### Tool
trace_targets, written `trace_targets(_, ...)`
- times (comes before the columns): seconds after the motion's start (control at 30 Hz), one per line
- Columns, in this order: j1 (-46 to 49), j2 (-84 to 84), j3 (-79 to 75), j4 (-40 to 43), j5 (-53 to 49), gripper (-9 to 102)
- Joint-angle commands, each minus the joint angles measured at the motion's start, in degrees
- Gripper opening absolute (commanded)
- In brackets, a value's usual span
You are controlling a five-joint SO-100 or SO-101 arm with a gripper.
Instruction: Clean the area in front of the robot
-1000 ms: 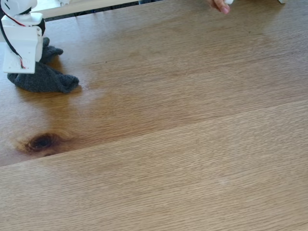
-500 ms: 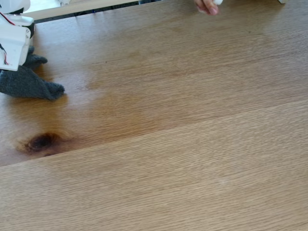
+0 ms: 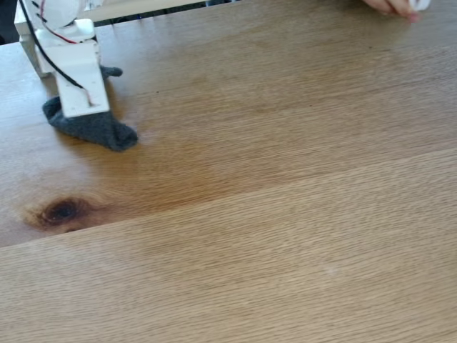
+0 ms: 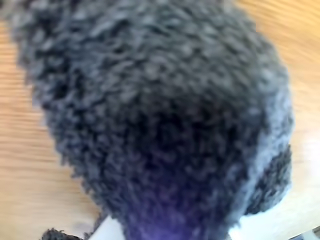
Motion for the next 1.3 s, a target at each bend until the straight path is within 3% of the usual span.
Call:
trace_targets(0.0, -10.72, 2.9, 0.18, 1.67, 3.78, 0)
trace_targets(0.3, -29.27, 2.46, 0.18, -4.04, 11.78, 0)
trace_targets(0.43, -30.59, 5.01, 0.0, -9.67, 15.91, 0)
trace_targets(0.6, -17.23, 10.63, -0.7, -12.83, 11.69, 0)
trace_targets(0.97, 19.16, 17.58, -0.18, -2.29, -11.6, 0)
trace_targets(1.17, 26.98, 9.14, 0.09, -9.4, -13.97, 0)
trace_targets(1.27, 29.0, 5.1, -0.7, -13.27, -9.58, 5)
